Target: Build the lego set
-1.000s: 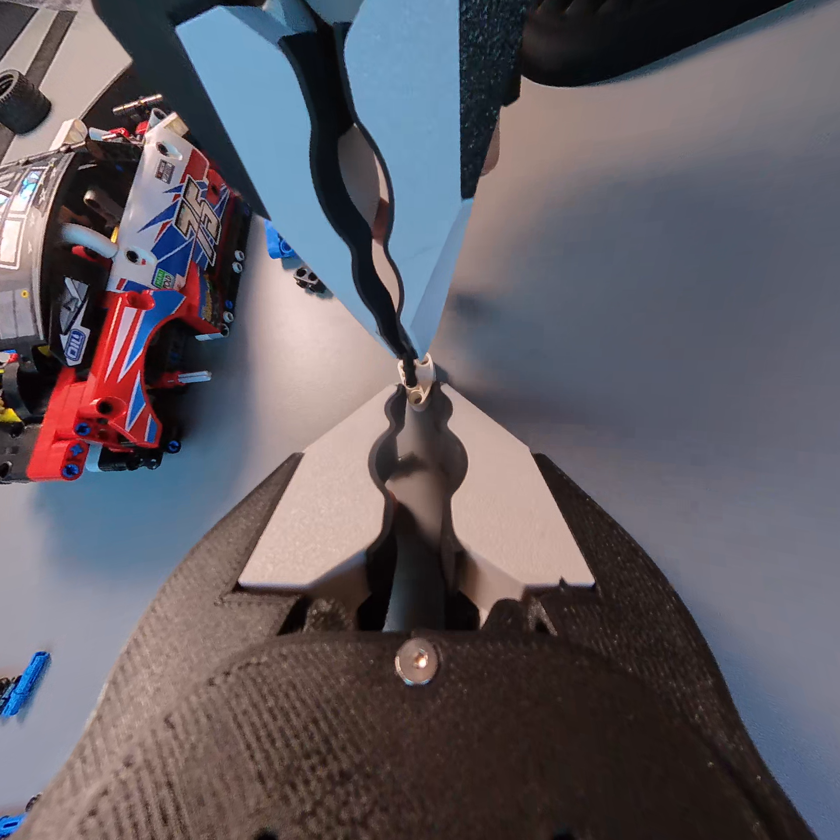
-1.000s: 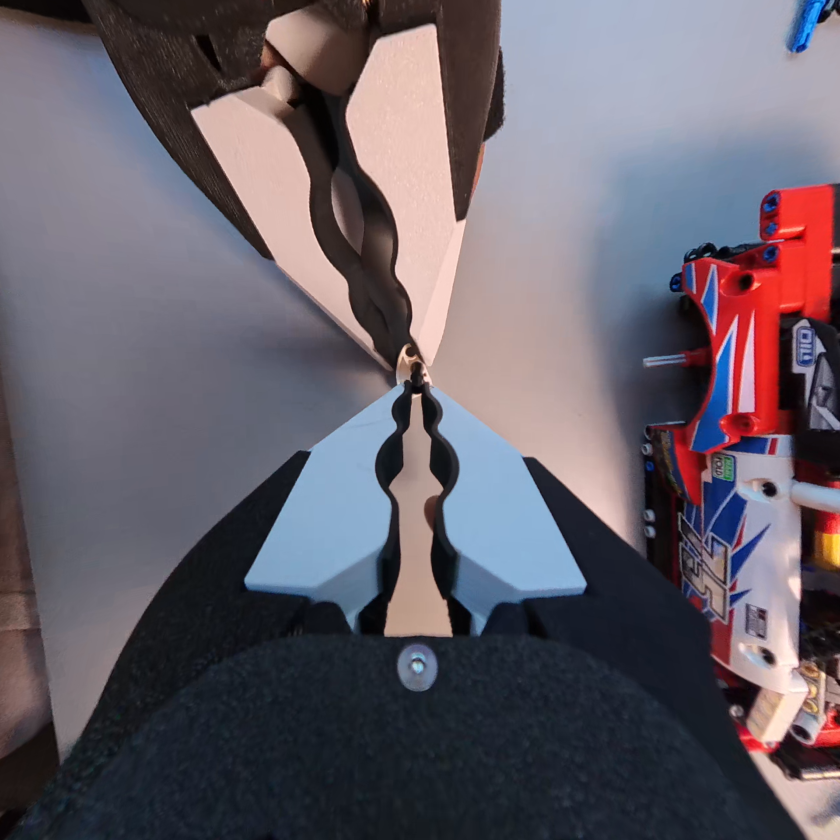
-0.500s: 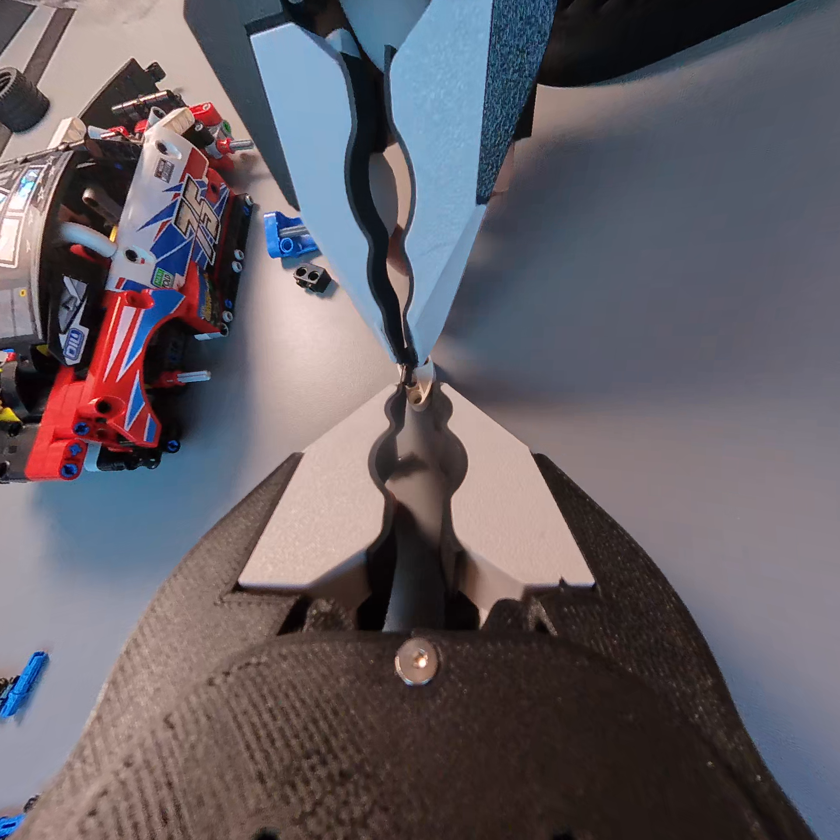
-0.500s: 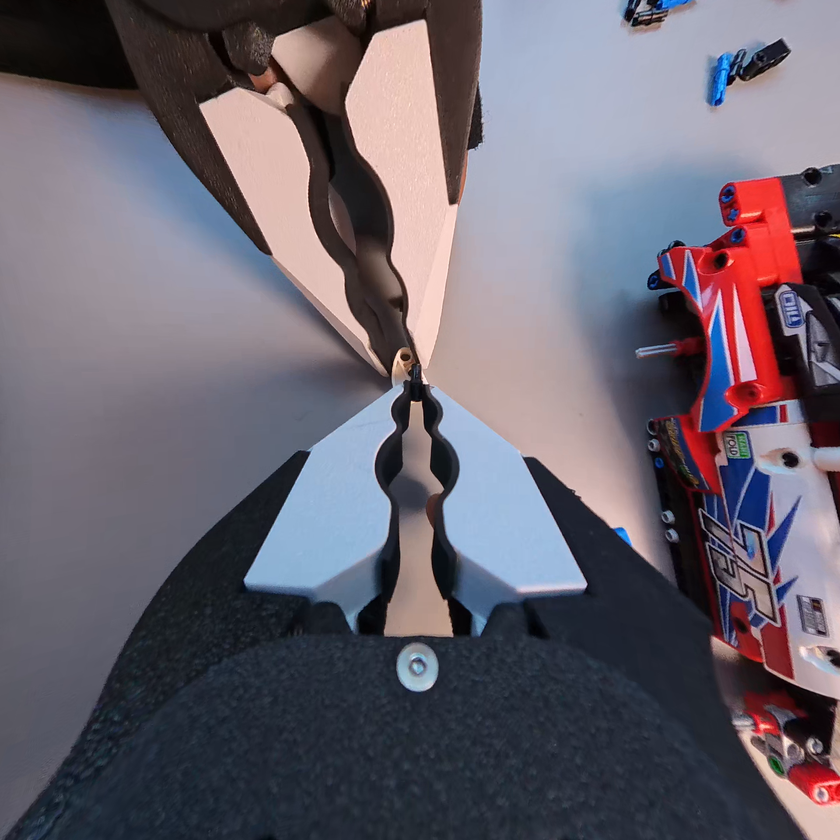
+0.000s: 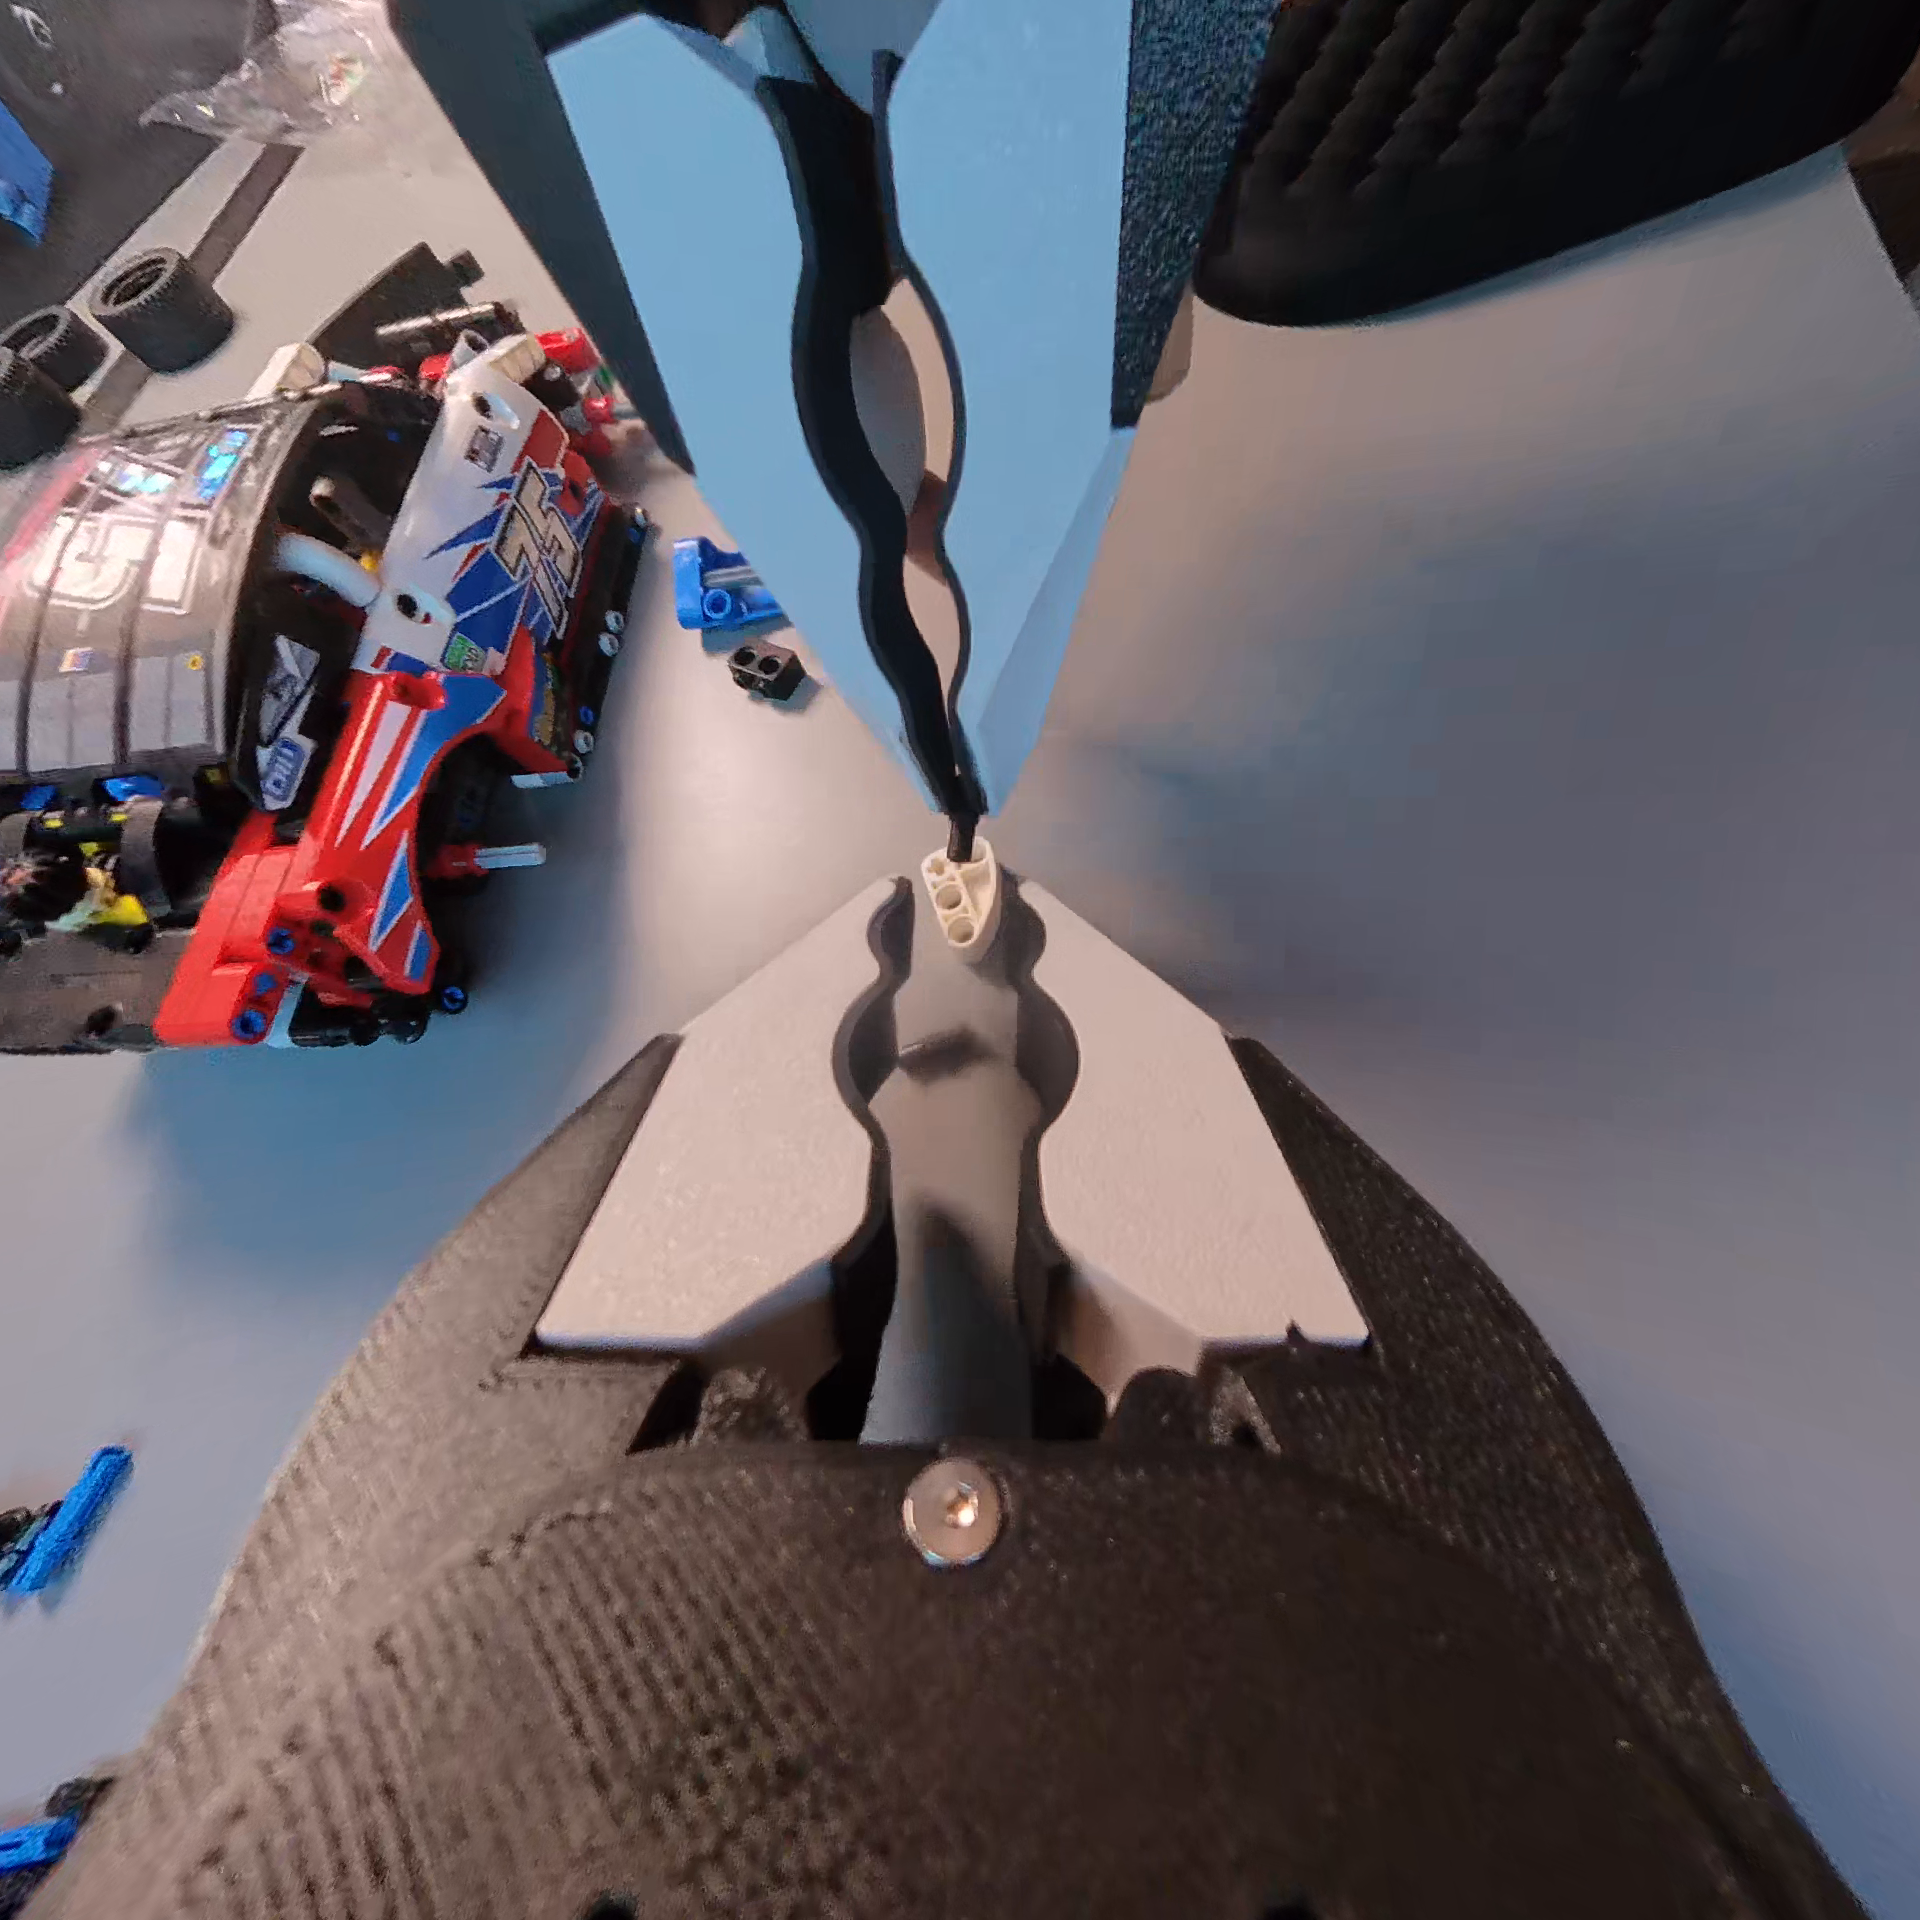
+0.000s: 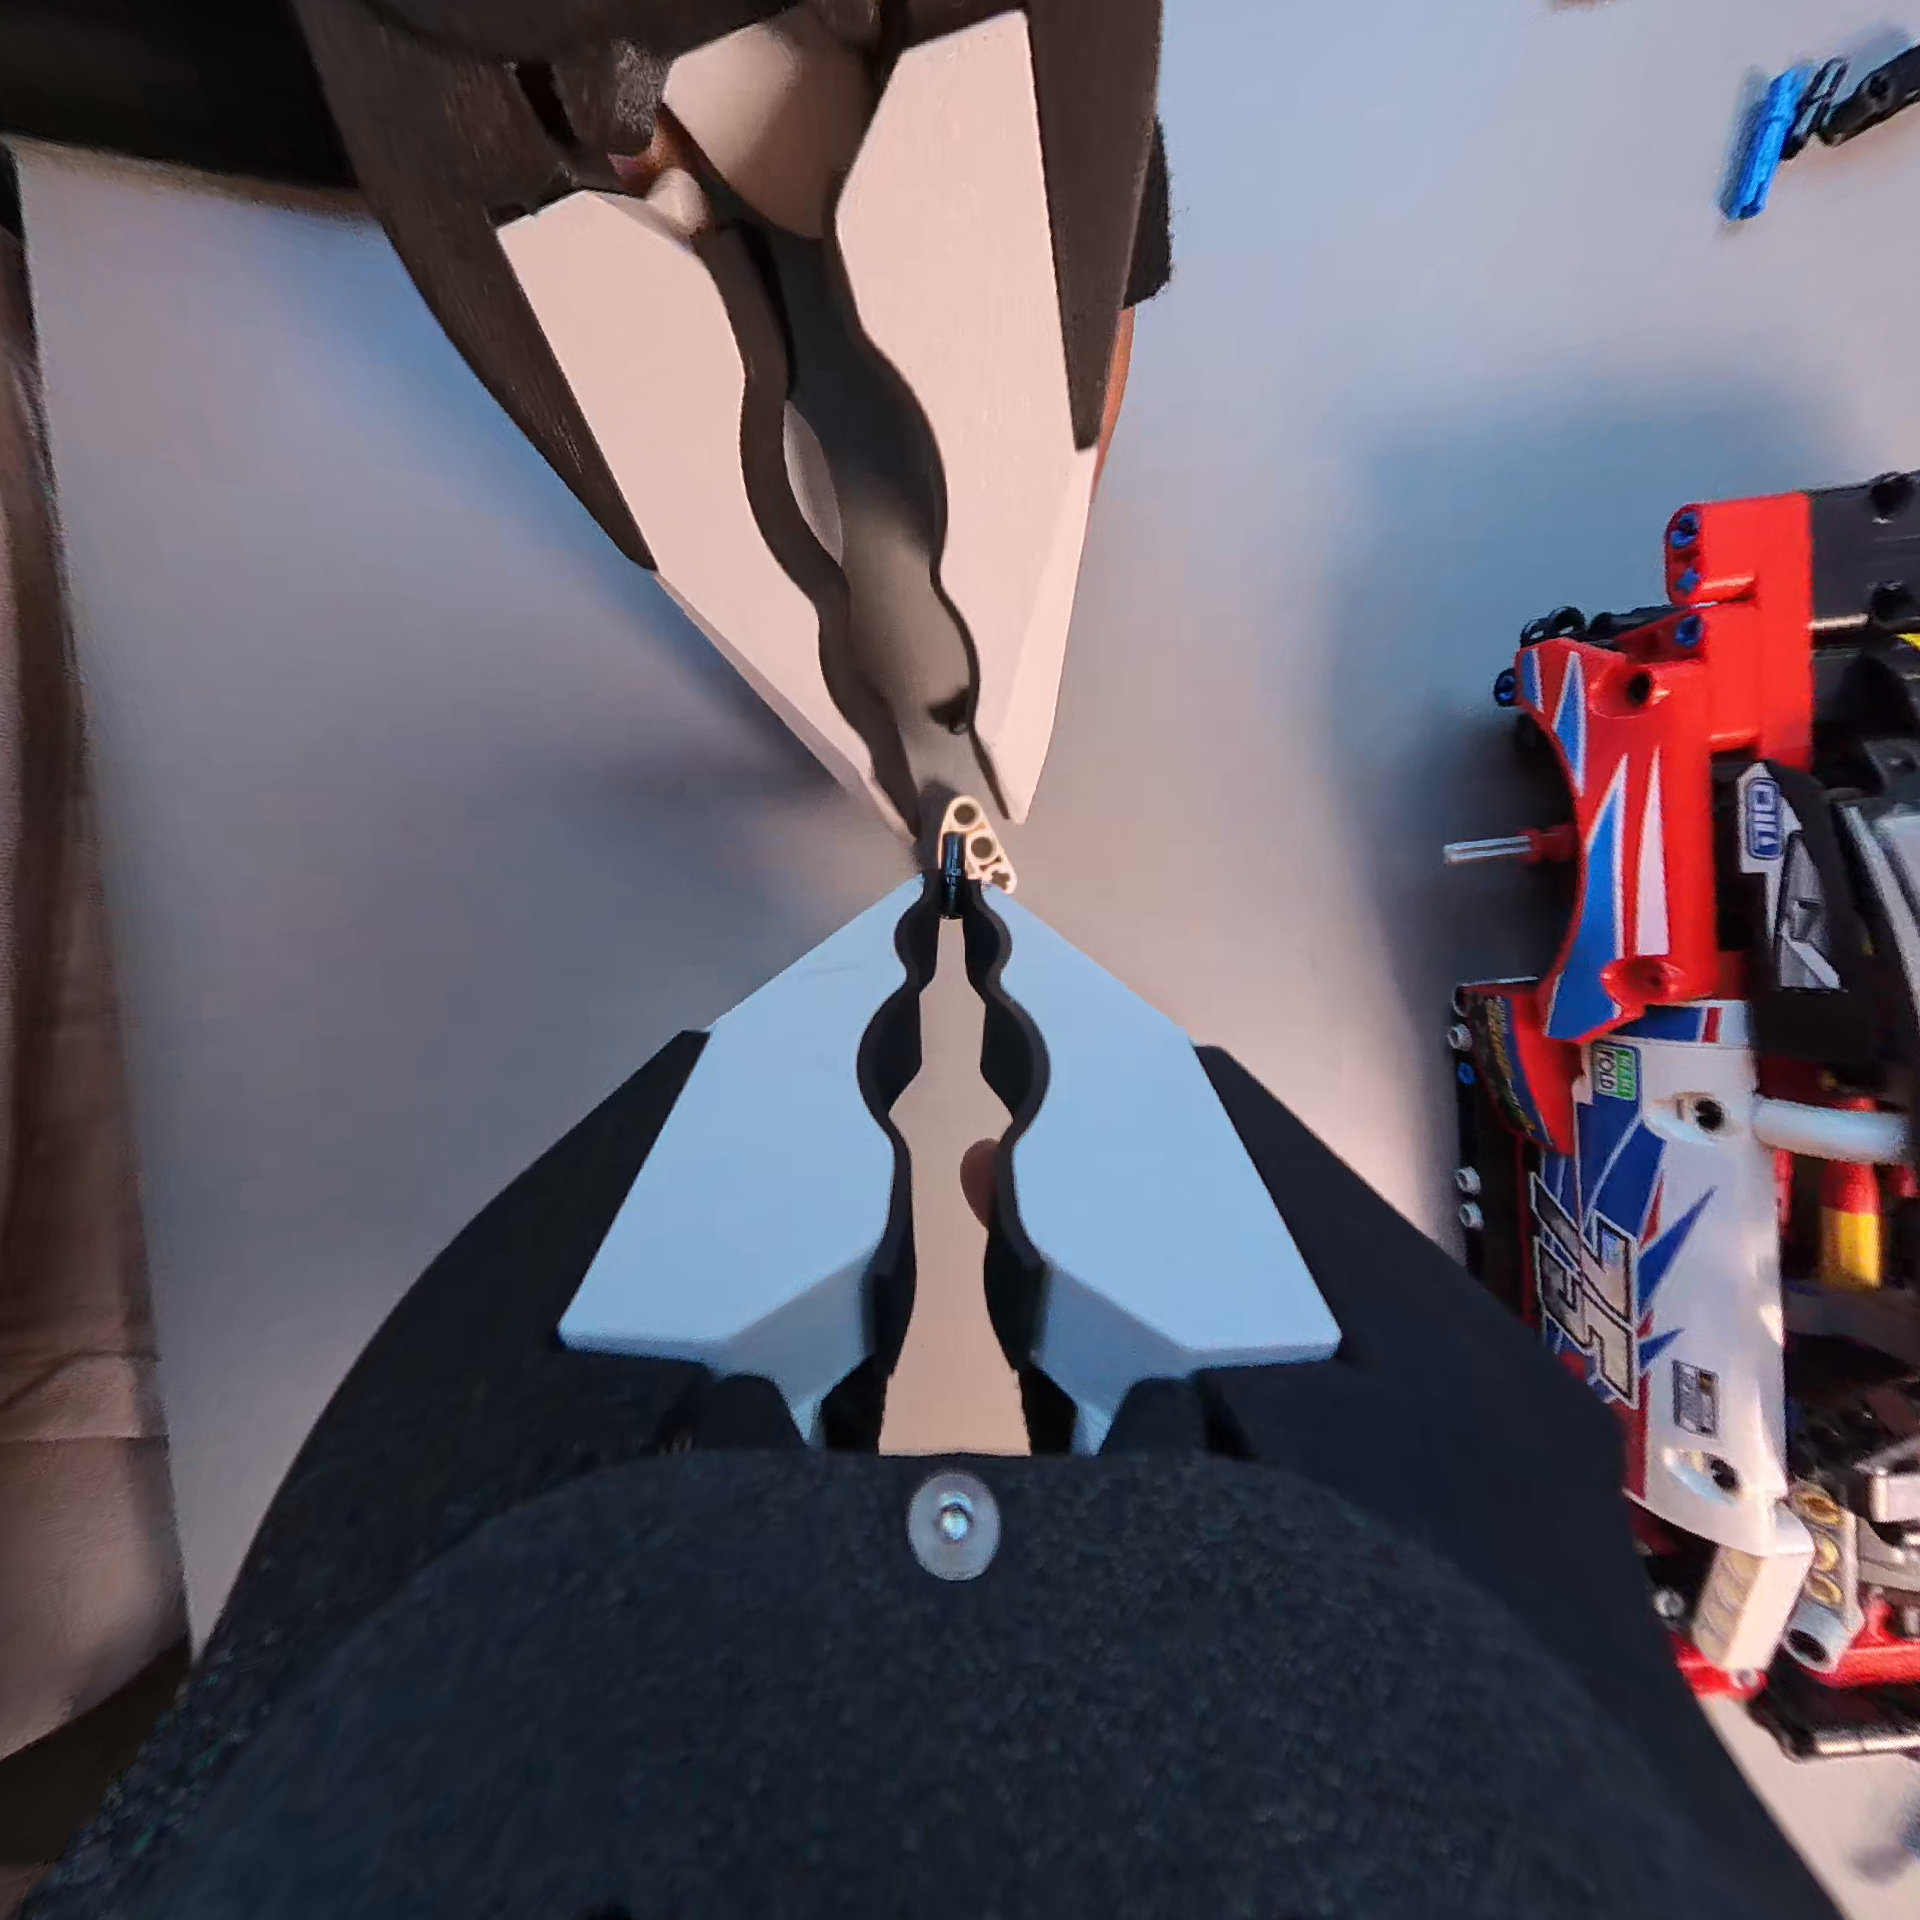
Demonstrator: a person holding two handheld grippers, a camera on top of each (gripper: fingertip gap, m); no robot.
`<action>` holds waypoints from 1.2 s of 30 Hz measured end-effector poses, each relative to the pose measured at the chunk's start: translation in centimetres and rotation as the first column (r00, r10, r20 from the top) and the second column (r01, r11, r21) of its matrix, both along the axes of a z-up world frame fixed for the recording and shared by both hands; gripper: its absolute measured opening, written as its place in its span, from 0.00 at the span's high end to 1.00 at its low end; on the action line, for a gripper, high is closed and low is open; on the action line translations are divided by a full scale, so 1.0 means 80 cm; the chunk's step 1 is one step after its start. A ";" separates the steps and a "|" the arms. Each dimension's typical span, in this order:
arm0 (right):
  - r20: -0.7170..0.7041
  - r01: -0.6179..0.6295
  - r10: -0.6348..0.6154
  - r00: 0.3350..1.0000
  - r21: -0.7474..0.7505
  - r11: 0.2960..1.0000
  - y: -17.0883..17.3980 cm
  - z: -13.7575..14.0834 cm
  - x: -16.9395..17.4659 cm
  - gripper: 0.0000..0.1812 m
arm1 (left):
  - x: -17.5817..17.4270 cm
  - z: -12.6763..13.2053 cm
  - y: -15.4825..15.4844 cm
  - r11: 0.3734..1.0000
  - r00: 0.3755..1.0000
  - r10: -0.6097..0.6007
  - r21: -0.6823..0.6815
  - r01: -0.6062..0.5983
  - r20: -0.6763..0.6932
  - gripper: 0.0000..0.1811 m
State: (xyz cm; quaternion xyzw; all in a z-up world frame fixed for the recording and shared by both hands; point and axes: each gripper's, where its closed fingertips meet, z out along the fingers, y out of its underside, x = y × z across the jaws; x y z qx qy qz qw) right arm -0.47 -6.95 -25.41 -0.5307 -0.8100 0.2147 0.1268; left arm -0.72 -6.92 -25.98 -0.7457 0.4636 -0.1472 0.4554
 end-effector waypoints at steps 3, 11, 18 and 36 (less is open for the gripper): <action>-0.022 0.013 -0.014 1.000 -0.016 1.000 0.000 0.006 -0.001 0.99 | -0.001 0.014 0.000 0.998 1.000 -0.002 0.062 0.001 0.021 0.96; -0.063 0.037 -0.041 0.997 -0.065 0.997 -0.005 0.015 0.003 0.99 | 0.007 0.025 -0.003 0.993 0.999 -0.031 0.119 0.026 0.040 0.96; -0.129 0.042 -0.055 0.990 -0.102 0.994 -0.010 0.025 0.000 0.99 | 0.010 0.029 -0.008 0.994 0.995 -0.053 0.096 0.045 0.082 0.99; -0.482 -0.106 0.104 0.870 0.023 0.994 -0.026 0.084 -0.003 0.99 | 0.013 0.084 -0.024 0.991 0.885 -0.127 0.031 0.127 0.447 0.99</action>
